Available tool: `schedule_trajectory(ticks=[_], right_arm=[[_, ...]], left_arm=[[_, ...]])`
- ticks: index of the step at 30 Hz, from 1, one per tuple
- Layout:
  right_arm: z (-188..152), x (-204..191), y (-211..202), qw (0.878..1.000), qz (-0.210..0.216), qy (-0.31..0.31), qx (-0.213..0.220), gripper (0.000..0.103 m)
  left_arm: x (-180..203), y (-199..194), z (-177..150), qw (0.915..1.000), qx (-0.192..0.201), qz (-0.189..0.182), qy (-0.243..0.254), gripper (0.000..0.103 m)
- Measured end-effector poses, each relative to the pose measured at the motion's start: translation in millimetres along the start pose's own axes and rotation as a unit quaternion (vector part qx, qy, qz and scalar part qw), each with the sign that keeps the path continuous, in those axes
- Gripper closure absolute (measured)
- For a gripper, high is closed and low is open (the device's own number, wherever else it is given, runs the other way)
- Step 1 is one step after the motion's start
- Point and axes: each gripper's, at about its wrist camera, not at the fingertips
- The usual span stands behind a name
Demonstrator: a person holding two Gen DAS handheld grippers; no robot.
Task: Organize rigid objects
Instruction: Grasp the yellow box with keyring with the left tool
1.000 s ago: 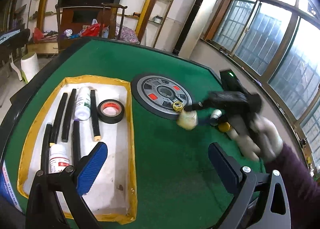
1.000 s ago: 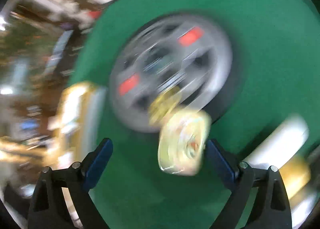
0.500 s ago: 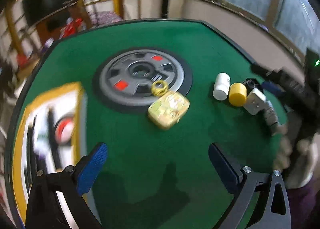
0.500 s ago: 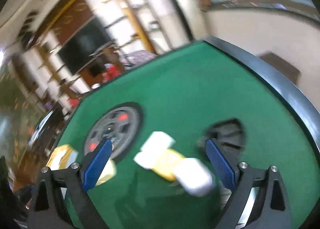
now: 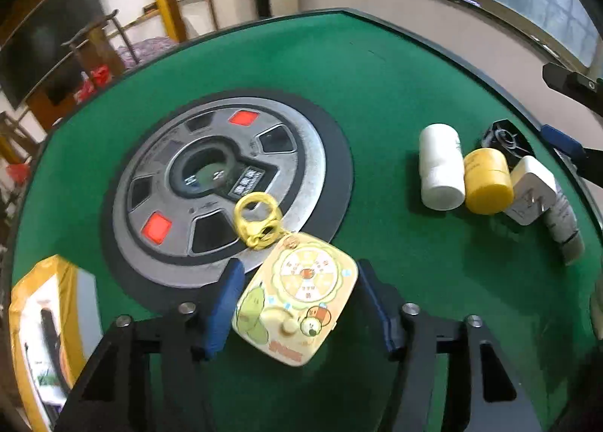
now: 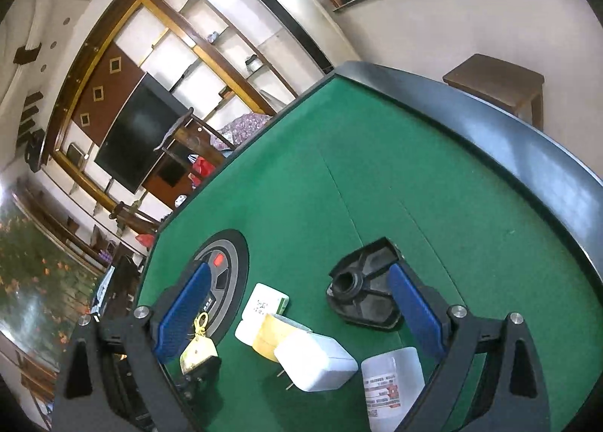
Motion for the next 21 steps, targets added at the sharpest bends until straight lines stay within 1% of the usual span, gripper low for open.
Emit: schedule_trajectory(ticks=[1,3,5,7,10,11,12,13,14,16,18,21], right_arm=[[-6,-2,-5,1.0,-0.001,-0.002,0.0,0.008],[-9,-1,-8,1.0,-0.003,-0.003,-0.001,0.008],[-9,0,-9,1.0,-0.006,-0.003,0.002,0.008],[-9,1,-9,1.0,-0.012,-0.004,0.006,0.008],[-9,4,-8,1.0,-0.019,-0.005,0.008,0.008],[-11,4,-12,1.0,-0.023,-0.006,0.01,0.008],[-12,4,-12,1.0,-0.026,-0.008,0.01,0.008],[-11,6,-11,1.0,-0.027,-0.01,0.01,0.008],[-12,6,-14,1.0,-0.022,-0.01,0.013,0.008],[-11,2,-21,0.999,-0.016,-0.024,0.016,0.008],[-12,-2,-29,0.999,-0.023,-0.04,0.014,0.008],[-18,-6,-43,0.997,-0.028,-0.07,-0.008,0.008]], left_arm=[[0,-3,-3,1.0,0.003,-0.001,-0.005,0.043],[-3,-12,-9,0.9994,0.004,-0.014,-0.03,0.045],[-5,-31,-15,0.9976,0.017,-0.031,-0.059,0.047],[-5,-57,-21,0.9948,0.039,-0.047,-0.081,0.047],[1,-101,-33,0.9897,0.077,-0.069,-0.098,0.047],[0,-111,-37,0.9882,0.087,-0.074,-0.103,0.059],[0,-121,-41,0.9866,0.093,-0.081,-0.107,0.079],[-2,-134,-46,0.9846,0.1,-0.086,-0.115,0.084],[-4,-144,-49,0.9819,0.112,-0.092,-0.122,0.087],[-11,-164,-56,0.9773,0.128,-0.1,-0.135,0.087],[-17,-178,-63,0.9745,0.14,-0.105,-0.14,0.087],[-18,-183,-75,0.9765,0.139,-0.106,-0.126,0.087]])
Point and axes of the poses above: each gripper's, at about its wrist camera, not at the fingertips, and y roughly the way its jaws point, x to its right, z to its top, and after that the axes turned 9 degrees about x, right-handed
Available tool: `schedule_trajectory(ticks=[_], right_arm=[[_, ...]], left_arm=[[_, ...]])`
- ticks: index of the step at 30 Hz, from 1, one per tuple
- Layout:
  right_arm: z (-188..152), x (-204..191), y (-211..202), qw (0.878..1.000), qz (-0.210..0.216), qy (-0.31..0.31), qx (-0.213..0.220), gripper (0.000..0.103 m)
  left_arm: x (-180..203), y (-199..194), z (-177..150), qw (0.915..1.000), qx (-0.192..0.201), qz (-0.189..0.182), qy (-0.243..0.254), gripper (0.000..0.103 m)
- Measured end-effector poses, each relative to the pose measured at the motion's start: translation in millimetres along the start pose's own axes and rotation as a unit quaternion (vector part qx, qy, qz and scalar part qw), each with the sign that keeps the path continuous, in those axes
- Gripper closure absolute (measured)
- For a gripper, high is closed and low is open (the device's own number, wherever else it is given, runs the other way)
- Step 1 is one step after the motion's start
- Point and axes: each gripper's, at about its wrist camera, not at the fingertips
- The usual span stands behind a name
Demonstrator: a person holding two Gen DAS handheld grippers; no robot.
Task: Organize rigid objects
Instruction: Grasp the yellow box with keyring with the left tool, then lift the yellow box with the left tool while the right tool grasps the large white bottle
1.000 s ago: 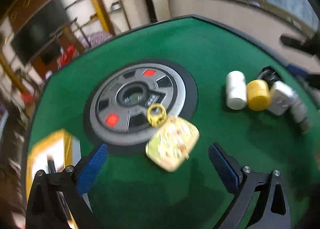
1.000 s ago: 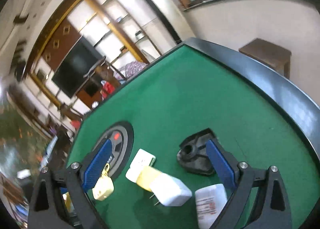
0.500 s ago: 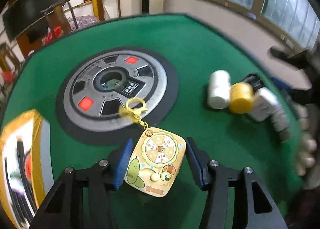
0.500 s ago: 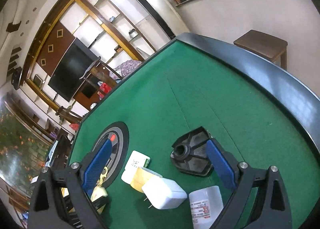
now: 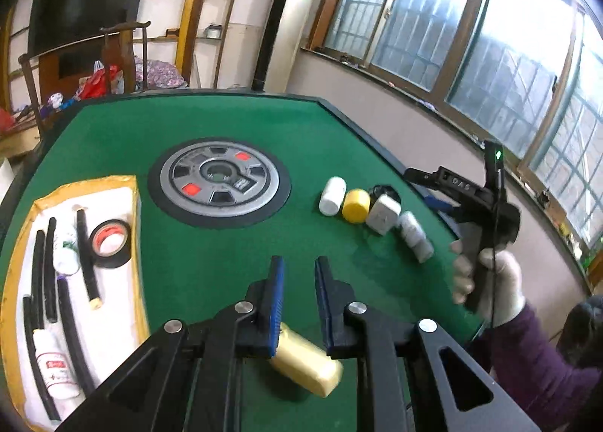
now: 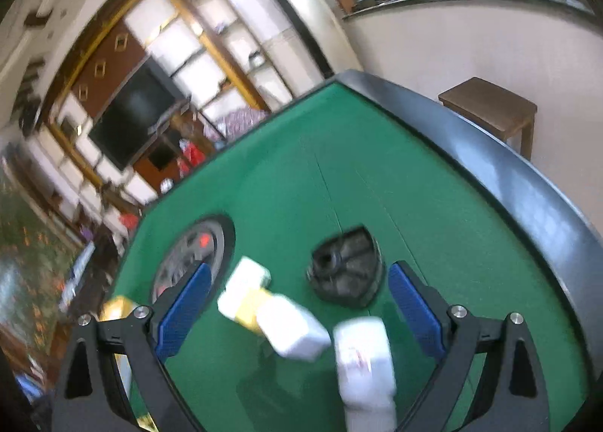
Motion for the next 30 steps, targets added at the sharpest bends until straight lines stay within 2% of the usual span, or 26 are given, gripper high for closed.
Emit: schedule_trajectory(ticks=[1,2,3,5,7,10,15,17,19,20,21,24,29,30], right_arm=[[-2,-1,-4,1.0,-0.009,-0.01,-0.01,0.008],[-5,-1,-9,1.0,-0.013,-0.019,-0.018,0.008],[-8,-1,-15,0.999,-0.015,-0.025,-0.023,0.008],[-15,-2,-27,0.999,-0.02,-0.036,-0.029,0.008],[-23,-3,-39,0.998,-0.02,-0.044,-0.035,0.008],[-34,-3,-51,0.997,-0.024,-0.055,-0.043,0.008],[-44,4,-54,0.995,-0.04,-0.072,-0.06,0.008],[-47,8,-54,0.994,-0.048,-0.075,-0.066,0.008],[-49,13,-51,0.993,-0.053,-0.068,-0.077,0.008],[-50,14,-49,0.993,-0.053,-0.066,-0.082,0.008],[-50,15,-47,0.993,-0.052,-0.065,-0.089,0.008],[-53,11,-36,0.989,-0.06,-0.085,-0.102,0.008],[-50,1,-9,0.98,-0.101,-0.127,-0.115,0.009],[-49,0,-5,0.978,-0.107,-0.133,-0.116,0.014]], left_arm=[[-1,0,-6,1.0,-0.002,0.001,0.003,0.087],[-2,2,-11,0.9999,-0.009,0.0,0.006,0.08],[-2,5,-17,0.9997,-0.022,0.004,0.009,0.063],[-2,3,-29,0.9996,-0.027,0.01,0.009,0.038],[-4,0,-38,0.9995,-0.029,0.008,-0.007,0.035],[-5,4,-51,0.9975,-0.052,0.003,-0.048,0.029],[14,29,-66,0.9931,-0.098,0.018,-0.061,0.029],[19,39,-70,0.9925,-0.103,0.029,-0.059,0.03],[20,45,-72,0.9927,-0.104,0.03,-0.054,0.064],[18,46,-73,0.9921,-0.108,0.023,-0.058,0.075],[14,45,-74,0.9916,-0.107,0.01,-0.072,0.077],[9,38,-71,0.9927,-0.096,0.011,-0.072,0.083],[9,21,-66,0.9947,-0.076,0.01,-0.069,0.084],[10,18,-65,0.9951,-0.072,0.009,-0.068,0.084]])
Point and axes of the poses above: each gripper's, at about its wrist camera, not at the fingertips, and y roughly the way its jaws point, x to its right, z to its top, and after that the axes turned 9 degrees about x, right-handed
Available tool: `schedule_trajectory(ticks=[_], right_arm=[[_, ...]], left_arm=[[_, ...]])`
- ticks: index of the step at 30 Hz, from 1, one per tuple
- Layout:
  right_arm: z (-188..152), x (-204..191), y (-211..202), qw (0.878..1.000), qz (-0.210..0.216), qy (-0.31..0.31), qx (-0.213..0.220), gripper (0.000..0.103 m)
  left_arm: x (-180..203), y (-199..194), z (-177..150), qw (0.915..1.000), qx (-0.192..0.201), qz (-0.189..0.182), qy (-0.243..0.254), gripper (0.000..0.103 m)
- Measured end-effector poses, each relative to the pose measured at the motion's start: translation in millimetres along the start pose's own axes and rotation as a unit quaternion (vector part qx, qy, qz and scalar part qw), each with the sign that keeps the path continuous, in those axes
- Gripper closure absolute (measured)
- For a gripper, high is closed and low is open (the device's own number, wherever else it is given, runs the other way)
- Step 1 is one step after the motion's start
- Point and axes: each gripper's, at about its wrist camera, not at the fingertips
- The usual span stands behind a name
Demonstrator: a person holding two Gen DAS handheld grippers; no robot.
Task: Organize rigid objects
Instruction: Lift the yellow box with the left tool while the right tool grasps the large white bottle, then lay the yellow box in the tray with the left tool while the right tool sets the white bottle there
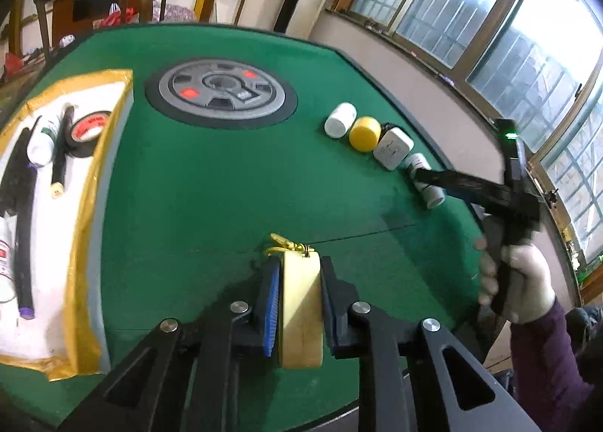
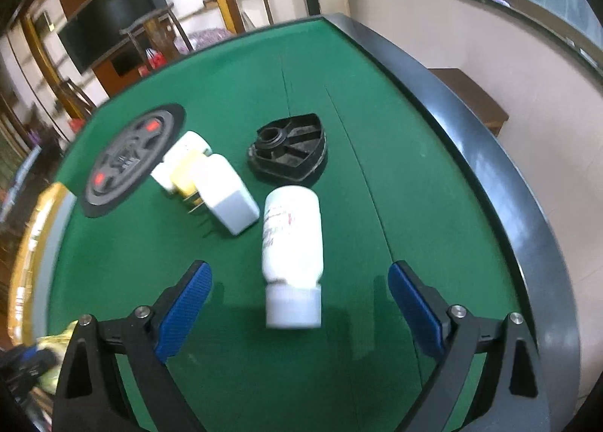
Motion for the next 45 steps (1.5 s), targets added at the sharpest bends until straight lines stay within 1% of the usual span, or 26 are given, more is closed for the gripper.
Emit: schedule_trajectory(ticks=[1,2,3,4,6,10,12,15,17,18,19,22,23,24,25,27,28,31,33,34,35,37,40,43,44,45], right_arm=[[2,-2,5,1.0,-0.01,-0.008,-0.003,0.022],[3,-5,13,1.0,-0.02,-0.017,-0.011,0.027],[4,-6,18,0.999,-0.024,-0.02,-0.017,0.04],[4,-9,20,0.999,-0.035,-0.029,-0.014,0.055],[3,-14,20,0.998,-0.04,-0.048,-0.013,0.069],[-4,-11,10,0.999,-0.025,-0.032,-0.016,0.069],[-9,-6,-1,1.0,-0.007,-0.011,-0.016,0.069],[-16,-5,-20,0.999,0.043,0.023,-0.016,0.069],[-19,-13,-34,0.995,0.089,0.036,-0.015,0.069],[-18,-18,-38,0.994,0.103,0.037,-0.015,0.069],[-18,-28,-44,0.991,0.127,0.036,-0.014,0.069],[-16,-59,-57,0.985,0.168,0.022,-0.012,0.069],[-15,-77,-59,0.981,0.192,0.013,-0.017,0.069],[-15,-88,-61,0.979,0.204,0.009,-0.02,0.069],[-15,-109,-62,0.974,0.227,-0.001,-0.028,0.069],[-16,-136,-61,0.967,0.251,-0.015,-0.041,0.069],[-17,-158,-60,0.962,0.268,-0.025,-0.051,0.069],[-22,-203,-56,0.953,0.288,-0.051,-0.072,0.069],[-26,-240,-52,0.948,0.298,-0.076,-0.084,0.069],[-28,-250,-50,0.945,0.304,-0.079,-0.091,0.069],[-31,-269,-47,0.939,0.317,-0.082,-0.103,0.069],[-36,-301,-42,0.934,0.323,-0.099,-0.114,0.069],[-41,-337,-33,0.932,0.319,-0.119,-0.126,0.069],[-42,-362,-22,0.937,0.296,-0.142,-0.123,0.069],[-43,-368,-19,0.938,0.289,-0.147,-0.123,0.069],[-44,-374,-14,0.94,0.279,-0.153,-0.123,0.069]], left_arm=[[1,-3,1,1.0,0.005,-0.002,0.001,0.084],[1,-7,1,0.9999,0.011,-0.006,0.0,0.084],[1,-11,2,0.9998,0.016,-0.011,-0.002,0.084],[1,-14,3,0.9997,0.019,-0.012,-0.002,0.084],[-1,-20,5,0.9996,0.026,-0.014,-0.003,0.084],[-7,-34,11,0.9988,0.043,-0.021,-0.011,0.084],[-10,-40,14,0.9983,0.05,-0.025,-0.017,0.084],[-18,-50,19,0.9973,0.064,-0.027,-0.025,0.084],[-29,-62,23,0.9959,0.078,-0.027,-0.035,0.084],[-35,-67,24,0.9953,0.085,-0.026,-0.041,0.084],[-43,-75,26,0.9942,0.093,-0.023,-0.048,0.084],[-67,-93,31,0.991,0.118,0.003,-0.064,0.084],[-77,-97,31,0.9898,0.123,0.015,-0.069,0.084],[-87,-100,32,0.9886,0.127,0.027,-0.077,0.084],[-98,-102,32,0.9872,0.128,0.04,-0.087,0.084],[-119,-103,31,0.9838,0.131,0.06,-0.106,0.084],[-131,-104,29,0.982,0.131,0.07,-0.117,0.084],[-155,-97,26,0.9791,0.119,0.087,-0.14,0.084],[-163,-89,23,0.9793,0.107,0.082,-0.151,0.084],[-164,-82,22,0.9797,0.1,0.082,-0.153,0.084],[-166,-75,20,0.9801,0.091,0.081,-0.157,0.084],[-170,-64,17,0.9806,0.077,0.07,-0.166,0.084],[-172,-50,14,0.9805,0.06,0.072,-0.173,0.084],[-177,-44,10,0.9793,0.052,0.075,-0.18,0.084],[-178,-44,9,0.9792,0.052,0.074,-0.181,0.083],[-179,-46,9,0.9793,0.052,0.07,-0.183,0.078]])
Point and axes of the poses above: each gripper's, at about its wrist camera, not at the fingertips, and y roughly the way its jaws point, x to its right, z to its top, and after that the axes turned 9 degrees about x, right-handed
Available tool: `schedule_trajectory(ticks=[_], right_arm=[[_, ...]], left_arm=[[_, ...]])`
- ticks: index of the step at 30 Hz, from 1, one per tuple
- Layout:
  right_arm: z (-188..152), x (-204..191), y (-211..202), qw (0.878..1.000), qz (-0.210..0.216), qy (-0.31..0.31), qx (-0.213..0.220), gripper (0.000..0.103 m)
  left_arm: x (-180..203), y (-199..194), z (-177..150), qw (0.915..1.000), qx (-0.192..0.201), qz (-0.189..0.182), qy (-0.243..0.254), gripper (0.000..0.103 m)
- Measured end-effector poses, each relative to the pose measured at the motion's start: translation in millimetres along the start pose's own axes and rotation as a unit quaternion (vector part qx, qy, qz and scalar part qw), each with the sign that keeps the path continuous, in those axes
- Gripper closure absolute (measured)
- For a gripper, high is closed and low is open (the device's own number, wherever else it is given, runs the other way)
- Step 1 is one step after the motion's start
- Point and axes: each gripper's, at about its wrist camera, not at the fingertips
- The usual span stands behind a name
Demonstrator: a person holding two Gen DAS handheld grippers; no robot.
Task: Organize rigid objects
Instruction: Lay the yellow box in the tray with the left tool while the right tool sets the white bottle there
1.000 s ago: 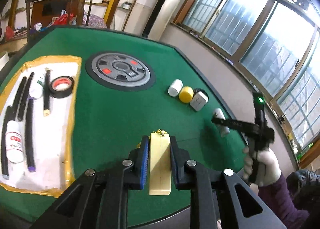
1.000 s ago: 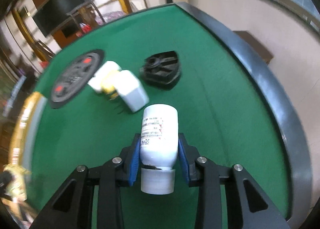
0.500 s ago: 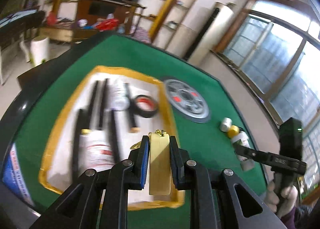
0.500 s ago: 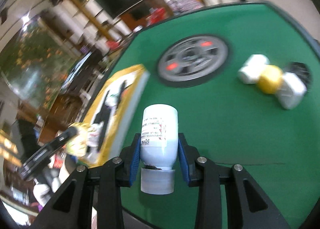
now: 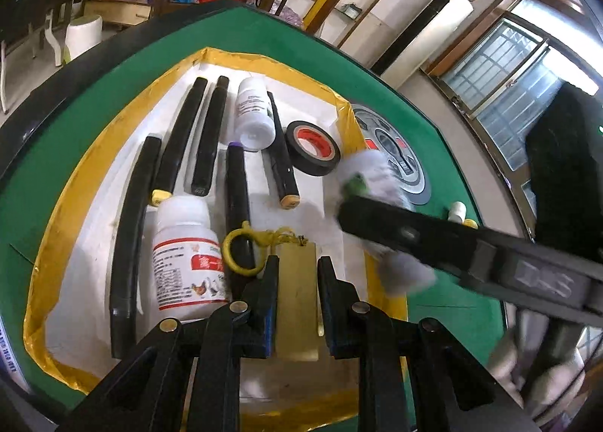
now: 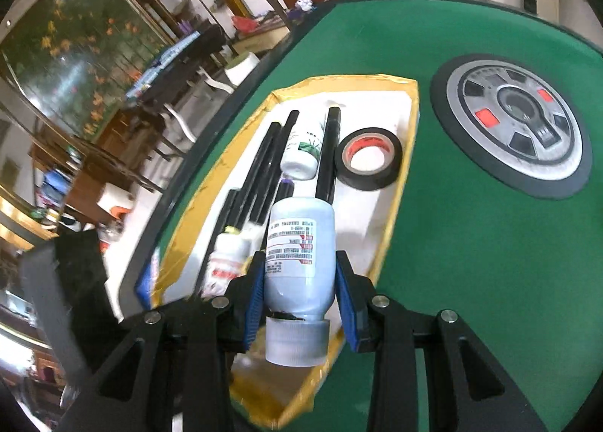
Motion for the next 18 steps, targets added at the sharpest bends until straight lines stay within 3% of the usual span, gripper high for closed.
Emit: schedule_trajectory(ticks=[1,3,7,9,12,14,18], right_arm=[[2,-1,4,1.0,-0.008,-0.003,-0.002,0.069],[3,-3,14,0.999,-0.032,-0.011,-0.003,0.069],[8,-6,28,0.998,-0.062,-0.015,-0.006,0.069],[9,-11,32,0.996,-0.083,-0.025,-0.003,0.069],[8,-13,33,0.994,-0.108,-0.034,-0.002,0.069],[7,-16,29,0.993,-0.111,-0.035,0.003,0.062],[6,-23,16,0.992,-0.115,-0.041,0.032,0.038]], left_arm=[[-3,-6,0,1.0,0.001,-0.006,-0.003,0.073],[-4,-19,1,0.9998,0.012,-0.014,-0.004,0.052],[-9,-52,7,0.9986,0.051,-0.015,0.001,0.047],[-16,-63,9,0.9979,0.063,-0.015,-0.004,0.038],[-28,-77,13,0.9963,0.083,-0.013,-0.017,0.036],[-38,-82,16,0.9953,0.092,-0.01,-0.031,0.036],[-54,-92,20,0.9927,0.11,0.0,-0.049,0.036]])
Point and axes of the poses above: each gripper's, at about its wrist camera, not at the fingertips, and y roughly the way its jaws point, x to its right, z to its top, and after that the axes turned 9 degrees about x, right-handed
